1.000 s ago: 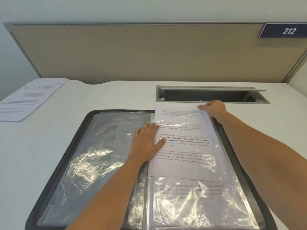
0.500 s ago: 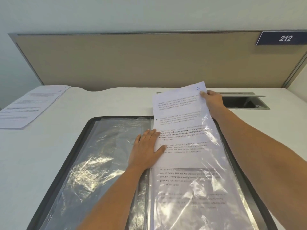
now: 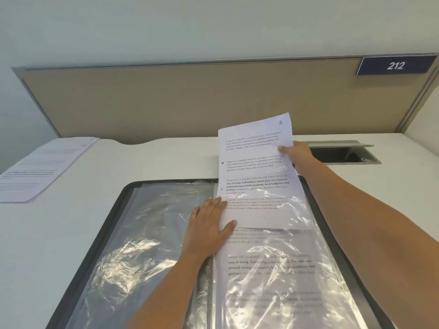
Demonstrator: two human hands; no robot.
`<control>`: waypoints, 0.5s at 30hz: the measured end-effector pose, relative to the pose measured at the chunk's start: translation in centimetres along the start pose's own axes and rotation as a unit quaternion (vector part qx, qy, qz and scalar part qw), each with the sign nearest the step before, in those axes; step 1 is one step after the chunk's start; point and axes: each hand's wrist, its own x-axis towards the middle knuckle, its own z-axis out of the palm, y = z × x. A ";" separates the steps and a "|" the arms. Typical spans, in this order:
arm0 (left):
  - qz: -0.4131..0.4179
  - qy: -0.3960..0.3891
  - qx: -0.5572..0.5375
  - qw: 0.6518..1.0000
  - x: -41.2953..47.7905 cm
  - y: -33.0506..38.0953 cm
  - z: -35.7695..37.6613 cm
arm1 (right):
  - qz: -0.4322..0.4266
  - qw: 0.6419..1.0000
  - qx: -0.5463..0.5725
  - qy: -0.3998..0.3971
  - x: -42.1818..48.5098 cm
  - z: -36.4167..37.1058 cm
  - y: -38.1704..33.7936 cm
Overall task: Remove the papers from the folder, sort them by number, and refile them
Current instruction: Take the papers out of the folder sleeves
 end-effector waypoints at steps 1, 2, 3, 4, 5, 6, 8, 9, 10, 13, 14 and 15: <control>-0.001 0.002 0.000 1.000 0.0 0.0 0.0 | -0.012 1.000 0.025 0.005 0.1 0.1 -0.3; -0.002 0.003 -0.002 1.000 0.0 0.0 0.0 | -0.021 0.998 0.049 0.013 0.1 0.2 -0.7; -0.004 0.001 -0.005 1.000 0.1 0.1 0.0 | -0.029 0.997 0.072 0.022 0.1 0.3 -1.0; -0.004 -0.001 -0.006 1.000 0.1 0.1 -0.1 | -0.036 0.994 0.097 0.029 0.1 0.5 -1.4; -0.005 -0.002 -0.007 1.000 0.1 0.2 -0.1 | -0.044 0.991 0.123 0.035 0.1 0.7 -1.7; -0.005 -0.002 -0.006 1.000 0.1 0.2 -0.2 | -0.050 0.987 0.145 0.040 0.1 0.8 -2.1; -0.004 -0.002 -0.004 1.000 0.1 0.2 -0.3 | -0.057 0.983 0.171 0.046 0.0 1.0 -2.7; -0.004 -0.002 -0.003 1.000 0.1 0.1 -0.3 | -0.062 0.982 0.172 0.050 -0.1 1.1 -3.0; -0.005 -0.002 -0.002 1.000 0.1 0.1 -0.3 | -0.069 0.982 0.169 0.055 -0.2 1.2 -3.2; -0.005 -0.005 -0.001 1.000 0.1 0.2 -0.3 | -0.097 0.977 0.176 0.072 -0.4 1.3 -4.2; -0.005 -0.006 -0.001 1.000 0.1 0.2 -0.3 | -0.106 0.974 0.186 0.076 -0.5 1.3 -4.6; -0.005 -0.007 -0.001 1.000 0.1 0.3 -0.3 | -0.114 0.970 0.197 0.080 -0.5 1.3 -4.9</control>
